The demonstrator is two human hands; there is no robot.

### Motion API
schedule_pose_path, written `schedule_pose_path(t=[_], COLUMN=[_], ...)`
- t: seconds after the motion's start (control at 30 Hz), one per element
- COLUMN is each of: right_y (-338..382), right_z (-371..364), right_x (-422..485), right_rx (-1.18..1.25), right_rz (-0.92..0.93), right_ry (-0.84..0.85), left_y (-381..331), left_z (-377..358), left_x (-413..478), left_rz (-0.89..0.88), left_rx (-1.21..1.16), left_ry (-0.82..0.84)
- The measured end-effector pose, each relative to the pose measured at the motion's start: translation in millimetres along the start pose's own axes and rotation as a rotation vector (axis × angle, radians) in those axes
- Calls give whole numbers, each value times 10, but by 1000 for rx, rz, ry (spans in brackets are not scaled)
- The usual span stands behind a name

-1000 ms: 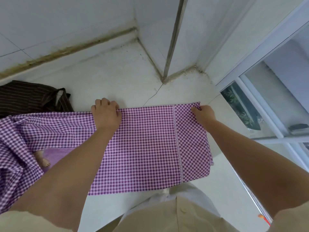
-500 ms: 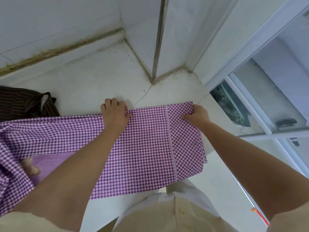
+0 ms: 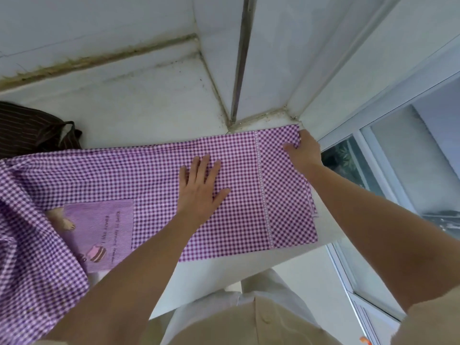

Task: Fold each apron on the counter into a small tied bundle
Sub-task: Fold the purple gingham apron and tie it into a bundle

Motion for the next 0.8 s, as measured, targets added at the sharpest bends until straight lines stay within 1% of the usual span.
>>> schedule_pose_path(t=[0.07, 0.13, 0.17, 0.3, 0.33, 0.43, 0.5, 0.67, 0.73, 0.8], right_y=[-36, -155, -256, -655, -728, -857, -884, -968, -1000, -995], right_z=[33, 30, 39, -48, -59, -17, -4, -60, -58, -40], right_x=[29, -16, -71, -378, -424, -467, -514, -798, -843, -801], right_rx=[102, 155, 162, 250, 257, 328, 388, 416, 448, 498], right_rz=[-35, -85, -110, -215, -211, -185, -193, -184, -191, -152], right_ry=[84, 217, 309, 785, 858, 905, 957, 1201, 1191, 1094], left_y=[-2, -29, -73, -137, -176, -409, -570, -816, -918, -1021], left_z=[-90, -101, -92, -83, -76, -56, -54, -147, -134, -56], left_x=[55, 118, 157, 244, 257, 274, 272, 349, 415, 518], left_rz=[75, 124, 139, 188, 192, 149, 110, 59, 35, -5], left_rx=[40, 39, 38, 40, 26, -40, -41, -35, -37, -47], left_ry=[41, 51, 47, 57, 49, -1, -18, 44, 30, -24])
Point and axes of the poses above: each hand's wrist, its own x-axis towards the middle knuckle, its own z-axis out of the back of the hand, y = z × x, the point moved 5 cm from there along x, towards the middle knuckle, and after that the axes turned 14 degrees about -x, right-handed, at the moved point
